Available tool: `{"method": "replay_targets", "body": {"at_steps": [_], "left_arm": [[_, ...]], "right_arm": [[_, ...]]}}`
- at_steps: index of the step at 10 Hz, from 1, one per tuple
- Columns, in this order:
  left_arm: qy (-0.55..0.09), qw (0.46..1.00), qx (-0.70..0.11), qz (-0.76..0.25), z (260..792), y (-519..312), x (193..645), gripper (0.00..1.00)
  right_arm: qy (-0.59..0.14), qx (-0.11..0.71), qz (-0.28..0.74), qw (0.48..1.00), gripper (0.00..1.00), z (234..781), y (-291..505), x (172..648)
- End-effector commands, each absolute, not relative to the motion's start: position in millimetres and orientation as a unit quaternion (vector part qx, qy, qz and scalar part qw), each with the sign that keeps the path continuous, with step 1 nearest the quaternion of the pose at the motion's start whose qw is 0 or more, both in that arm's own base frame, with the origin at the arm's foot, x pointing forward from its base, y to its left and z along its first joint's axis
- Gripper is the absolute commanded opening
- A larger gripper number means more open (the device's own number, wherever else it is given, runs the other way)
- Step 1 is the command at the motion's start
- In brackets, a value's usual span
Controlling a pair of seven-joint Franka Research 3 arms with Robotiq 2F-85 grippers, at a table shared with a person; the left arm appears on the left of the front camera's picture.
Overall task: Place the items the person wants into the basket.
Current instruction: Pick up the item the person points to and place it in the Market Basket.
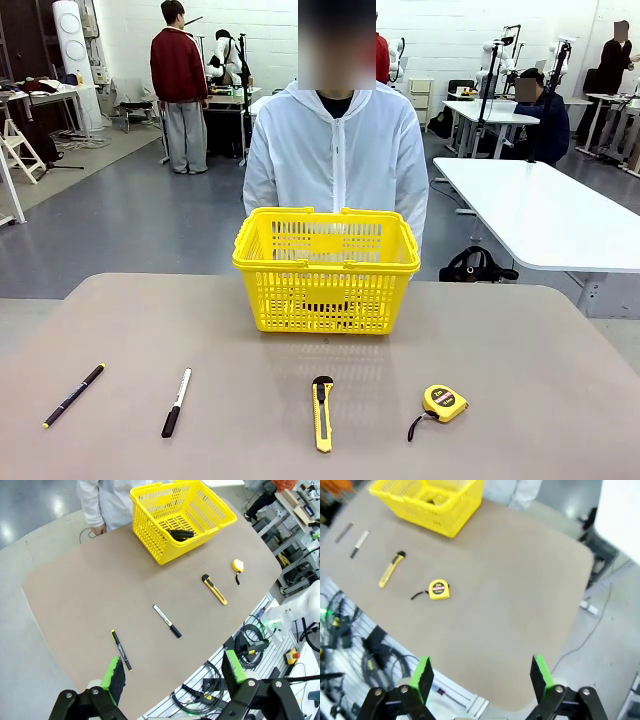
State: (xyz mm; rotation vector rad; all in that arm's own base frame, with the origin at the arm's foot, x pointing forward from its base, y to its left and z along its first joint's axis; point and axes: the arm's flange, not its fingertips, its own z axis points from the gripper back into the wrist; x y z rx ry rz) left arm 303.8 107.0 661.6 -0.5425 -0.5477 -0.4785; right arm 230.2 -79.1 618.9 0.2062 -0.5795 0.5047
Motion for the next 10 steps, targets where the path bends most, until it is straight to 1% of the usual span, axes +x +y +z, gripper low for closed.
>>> {"method": "replay_targets", "body": {"at_steps": [1, 3, 5, 8, 9, 10], "left_arm": [[-0.266, 0.895, -0.266, -0.238, 662.3, 108.3, 303.4, 1.0], [-0.266, 0.895, -0.266, -0.238, 662.3, 108.3, 303.4, 1.0], [-0.266, 0.895, -0.266, -0.238, 662.3, 108.3, 303.4, 1.0], [-0.266, 0.895, -0.266, -0.238, 662.3, 108.3, 303.4, 1.0], [-0.266, 0.895, -0.266, -0.238, 662.3, 108.3, 303.4, 1.0], [-0.266, 0.895, -0.266, -0.238, 662.3, 108.3, 303.4, 1.0]], "right_arm": [[-0.296, 0.183, 0.25, 0.904, 1.0, 628.5, -119.5, 231.0], [-0.294, 0.203, 0.216, 0.909, 1.0, 645.2, -135.5, 233.6], [-0.267, 0.194, 0.183, 0.926, 1.0, 662.8, -128.5, 248.8], [-0.245, 0.187, 0.192, 0.932, 1.0, 661.3, -120.2, 260.7], [-0.266, 0.183, 0.193, 0.926, 1.0, 660.5, -122.2, 258.7], [-0.266, 0.183, 0.193, 0.926, 1.0, 660.5, -122.2, 258.7]]}}
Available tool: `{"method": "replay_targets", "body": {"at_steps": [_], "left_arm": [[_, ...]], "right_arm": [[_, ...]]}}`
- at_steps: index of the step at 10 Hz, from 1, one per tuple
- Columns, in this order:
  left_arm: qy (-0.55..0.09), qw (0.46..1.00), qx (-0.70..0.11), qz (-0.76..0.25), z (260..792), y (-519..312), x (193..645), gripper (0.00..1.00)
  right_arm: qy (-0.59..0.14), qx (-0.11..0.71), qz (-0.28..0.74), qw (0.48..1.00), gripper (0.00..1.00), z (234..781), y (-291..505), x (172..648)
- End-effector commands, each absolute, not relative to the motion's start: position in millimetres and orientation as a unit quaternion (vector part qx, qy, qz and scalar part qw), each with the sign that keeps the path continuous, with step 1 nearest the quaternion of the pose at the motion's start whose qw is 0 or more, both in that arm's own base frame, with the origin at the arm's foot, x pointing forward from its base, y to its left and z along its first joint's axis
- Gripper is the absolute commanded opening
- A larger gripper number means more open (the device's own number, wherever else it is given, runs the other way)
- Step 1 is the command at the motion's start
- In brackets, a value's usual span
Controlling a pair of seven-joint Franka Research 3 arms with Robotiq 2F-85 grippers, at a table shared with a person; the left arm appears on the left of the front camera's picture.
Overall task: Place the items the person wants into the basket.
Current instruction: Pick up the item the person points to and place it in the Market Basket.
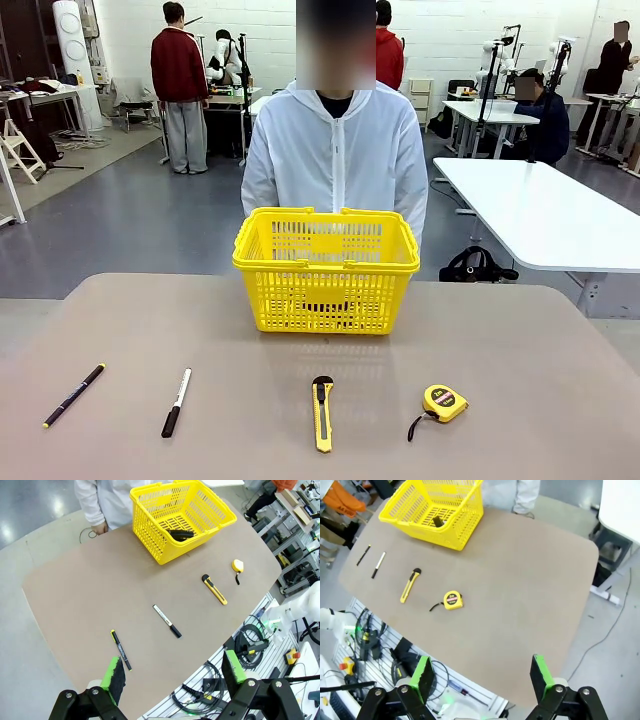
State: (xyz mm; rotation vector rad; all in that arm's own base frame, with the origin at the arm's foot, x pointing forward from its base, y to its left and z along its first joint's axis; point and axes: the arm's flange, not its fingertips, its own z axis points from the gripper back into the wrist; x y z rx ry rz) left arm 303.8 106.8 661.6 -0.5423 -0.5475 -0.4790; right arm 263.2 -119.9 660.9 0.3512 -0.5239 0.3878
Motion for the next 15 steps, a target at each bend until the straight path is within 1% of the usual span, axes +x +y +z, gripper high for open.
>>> {"method": "replay_targets", "body": {"at_steps": [1, 15], "left_arm": [[-0.266, 0.895, -0.266, -0.238, 662.3, 108.3, 303.4, 1.0], [-0.266, 0.895, -0.266, -0.238, 662.3, 108.3, 303.4, 1.0]], "right_arm": [[-0.266, 0.183, 0.193, 0.926, 1.0, 660.5, -122.2, 258.7], [-0.266, 0.183, 0.193, 0.926, 1.0, 660.5, -122.2, 258.7]]}}
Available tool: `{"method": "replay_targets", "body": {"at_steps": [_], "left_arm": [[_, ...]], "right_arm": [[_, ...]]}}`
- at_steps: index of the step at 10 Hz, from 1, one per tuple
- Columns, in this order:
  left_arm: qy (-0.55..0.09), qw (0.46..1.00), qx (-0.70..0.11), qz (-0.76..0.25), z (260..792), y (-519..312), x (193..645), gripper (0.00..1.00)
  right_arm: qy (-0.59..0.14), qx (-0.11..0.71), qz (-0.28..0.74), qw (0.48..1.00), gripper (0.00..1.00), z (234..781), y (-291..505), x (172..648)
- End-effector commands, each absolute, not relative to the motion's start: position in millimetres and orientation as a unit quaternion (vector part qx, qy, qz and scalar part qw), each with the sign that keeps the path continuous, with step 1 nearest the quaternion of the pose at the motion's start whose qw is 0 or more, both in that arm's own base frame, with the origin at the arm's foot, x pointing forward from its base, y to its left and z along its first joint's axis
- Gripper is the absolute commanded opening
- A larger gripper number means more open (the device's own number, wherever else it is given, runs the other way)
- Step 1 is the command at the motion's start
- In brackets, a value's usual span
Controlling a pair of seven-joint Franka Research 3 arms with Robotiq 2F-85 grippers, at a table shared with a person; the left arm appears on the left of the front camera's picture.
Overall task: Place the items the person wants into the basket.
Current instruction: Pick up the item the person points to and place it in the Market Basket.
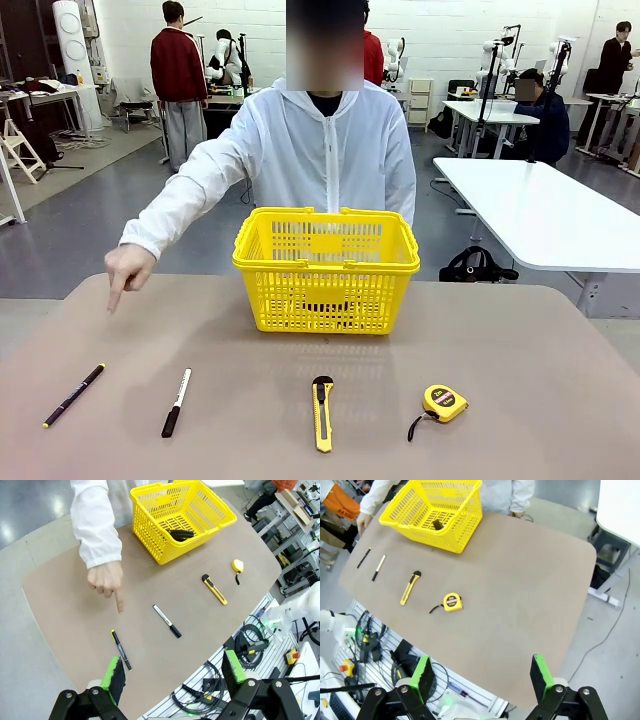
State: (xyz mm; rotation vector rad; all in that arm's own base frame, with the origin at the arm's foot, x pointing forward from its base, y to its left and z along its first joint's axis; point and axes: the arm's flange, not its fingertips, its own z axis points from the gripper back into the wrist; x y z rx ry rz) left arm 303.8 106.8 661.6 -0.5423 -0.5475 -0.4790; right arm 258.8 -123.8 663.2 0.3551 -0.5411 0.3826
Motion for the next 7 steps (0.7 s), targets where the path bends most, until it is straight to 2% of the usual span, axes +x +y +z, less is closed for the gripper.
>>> {"method": "replay_targets", "body": {"at_steps": [1, 5, 7], "left_arm": [[-0.266, 0.895, -0.266, -0.238, 662.3, 108.3, 303.4, 1.0], [-0.264, 0.899, -0.262, -0.231, 661.6, 106.8, 303.8, 1.0], [-0.23, 0.919, -0.213, -0.24, 612.8, 58.6, 317.6, 1.0]], "right_arm": [[-0.266, 0.183, 0.193, 0.926, 1.0, 660.5, -122.2, 258.7], [-0.266, 0.183, 0.193, 0.926, 1.0, 660.5, -122.2, 258.7], [-0.266, 0.183, 0.193, 0.926, 1.0, 660.5, -122.2, 258.7]]}}
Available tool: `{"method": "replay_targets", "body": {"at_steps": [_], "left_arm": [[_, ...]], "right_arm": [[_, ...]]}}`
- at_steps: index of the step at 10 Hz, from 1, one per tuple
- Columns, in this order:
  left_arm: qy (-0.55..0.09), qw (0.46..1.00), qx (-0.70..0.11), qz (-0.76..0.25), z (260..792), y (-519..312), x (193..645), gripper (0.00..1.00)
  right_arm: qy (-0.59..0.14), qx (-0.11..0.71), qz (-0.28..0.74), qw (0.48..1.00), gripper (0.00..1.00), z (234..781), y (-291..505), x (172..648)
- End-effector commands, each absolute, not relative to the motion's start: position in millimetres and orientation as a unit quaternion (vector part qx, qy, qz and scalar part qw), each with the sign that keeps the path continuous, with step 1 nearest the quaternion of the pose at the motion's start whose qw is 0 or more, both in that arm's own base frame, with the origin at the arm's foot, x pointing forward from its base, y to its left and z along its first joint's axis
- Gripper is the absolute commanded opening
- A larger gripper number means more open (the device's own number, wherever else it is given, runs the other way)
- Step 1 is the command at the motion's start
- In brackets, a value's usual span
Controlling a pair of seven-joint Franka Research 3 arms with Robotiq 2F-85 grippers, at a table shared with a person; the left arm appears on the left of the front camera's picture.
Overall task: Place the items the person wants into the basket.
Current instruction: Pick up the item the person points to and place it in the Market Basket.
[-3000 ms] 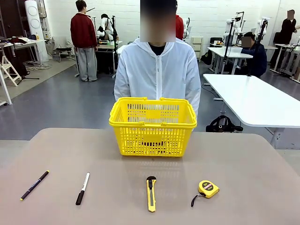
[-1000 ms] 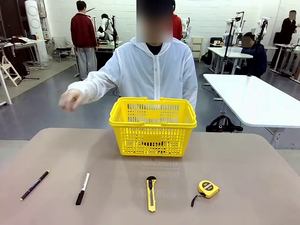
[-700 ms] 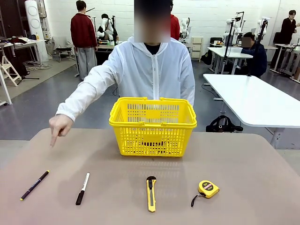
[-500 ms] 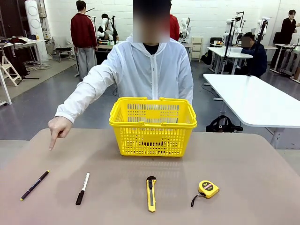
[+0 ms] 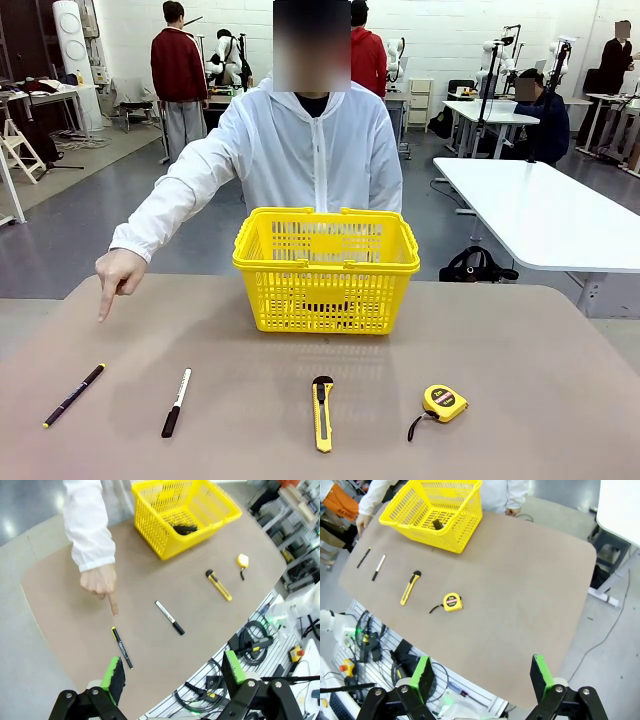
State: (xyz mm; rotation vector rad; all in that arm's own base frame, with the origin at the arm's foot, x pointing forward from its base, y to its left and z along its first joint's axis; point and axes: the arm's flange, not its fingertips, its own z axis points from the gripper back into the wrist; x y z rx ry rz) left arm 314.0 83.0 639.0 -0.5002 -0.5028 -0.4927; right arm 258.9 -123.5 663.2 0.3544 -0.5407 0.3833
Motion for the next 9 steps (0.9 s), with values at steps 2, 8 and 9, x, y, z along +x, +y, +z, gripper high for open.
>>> {"method": "replay_targets", "body": {"at_steps": [2, 8, 9], "left_arm": [[-0.205, 0.943, -0.109, -0.24, 560.6, 14.1, 321.3, 1.0], [-0.201, 0.939, 0.079, -0.27, 443.5, -39.9, 317.5, 1.0], [-0.183, 0.942, 0.089, -0.266, 430.4, -37.9, 326.5, 1.0]], "right_arm": [[-0.266, 0.183, 0.193, 0.926, 1.0, 660.5, -122.2, 258.7], [-0.266, 0.183, 0.193, 0.926, 1.0, 660.5, -122.2, 258.7], [-0.266, 0.183, 0.193, 0.926, 1.0, 660.5, -122.2, 258.7]]}}
